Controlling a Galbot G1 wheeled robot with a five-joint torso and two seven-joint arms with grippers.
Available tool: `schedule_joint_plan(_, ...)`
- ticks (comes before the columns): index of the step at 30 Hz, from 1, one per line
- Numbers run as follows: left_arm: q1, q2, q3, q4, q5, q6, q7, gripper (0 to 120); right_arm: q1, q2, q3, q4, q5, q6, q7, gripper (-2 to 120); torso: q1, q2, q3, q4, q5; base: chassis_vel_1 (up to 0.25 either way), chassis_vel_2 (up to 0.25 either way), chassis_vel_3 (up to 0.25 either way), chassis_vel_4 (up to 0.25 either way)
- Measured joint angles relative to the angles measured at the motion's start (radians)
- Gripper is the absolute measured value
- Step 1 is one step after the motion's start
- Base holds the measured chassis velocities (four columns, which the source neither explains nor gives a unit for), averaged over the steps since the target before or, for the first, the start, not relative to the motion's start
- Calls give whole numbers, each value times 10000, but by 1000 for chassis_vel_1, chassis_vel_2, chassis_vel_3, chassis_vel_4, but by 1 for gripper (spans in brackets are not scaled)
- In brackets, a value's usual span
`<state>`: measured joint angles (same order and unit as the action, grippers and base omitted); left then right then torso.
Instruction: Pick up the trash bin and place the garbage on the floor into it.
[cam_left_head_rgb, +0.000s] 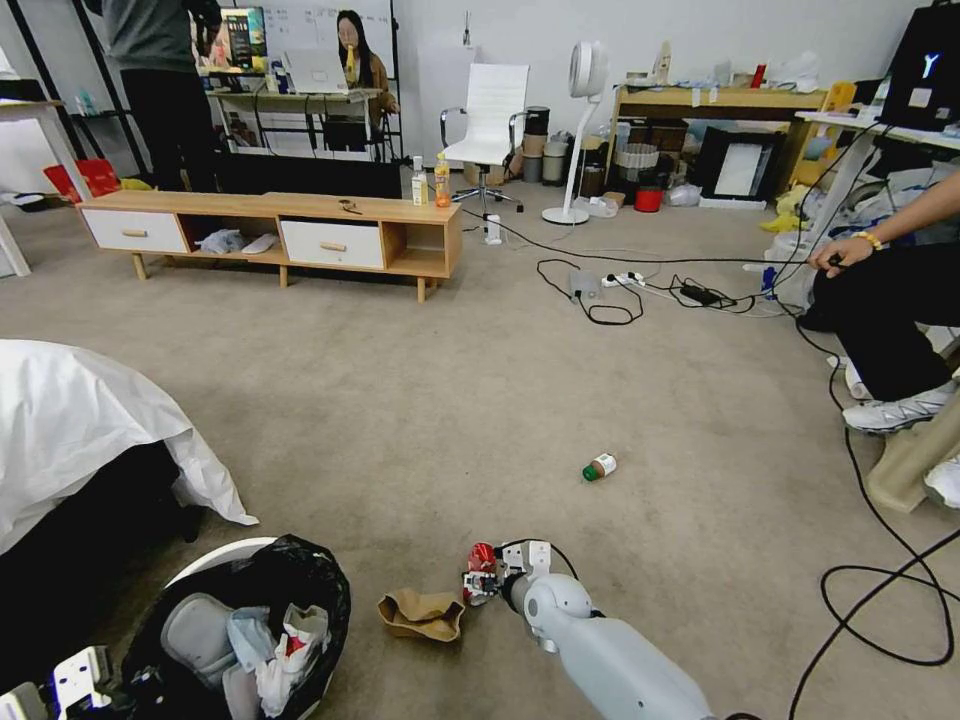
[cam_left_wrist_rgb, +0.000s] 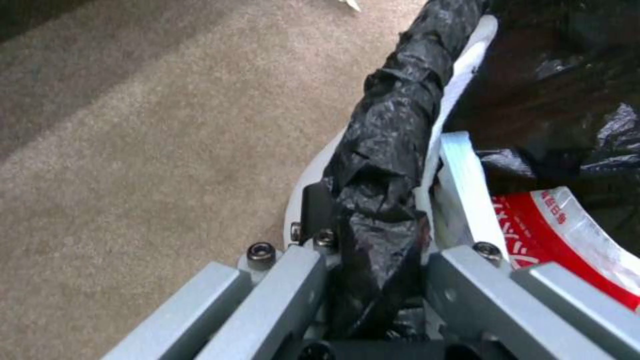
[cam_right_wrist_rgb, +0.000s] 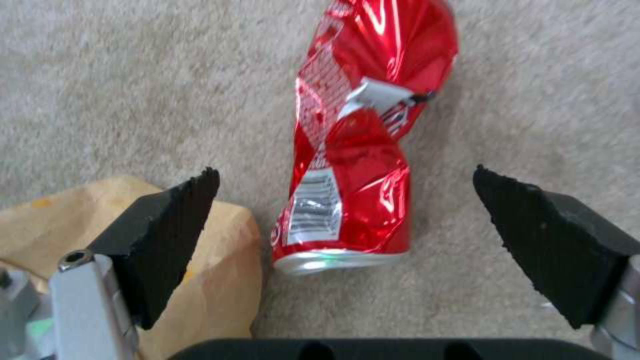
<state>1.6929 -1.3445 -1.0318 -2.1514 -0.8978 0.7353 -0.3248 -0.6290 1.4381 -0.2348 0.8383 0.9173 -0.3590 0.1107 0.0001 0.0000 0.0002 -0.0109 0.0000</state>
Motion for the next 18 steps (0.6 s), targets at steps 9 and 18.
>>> schedule_joint_plan(9,43,-8,2,-30,-2,0,11,1,57,256,48,-621,-468,326,-707,96,0,0,-1,0,0,0,0,0,0)
schedule_joint_plan(18,45,-53,48,-71,4,0,18,1,166,513,147,-1196,-958,679,-1488,97,0,0,0,0,0,0,0,0,0)
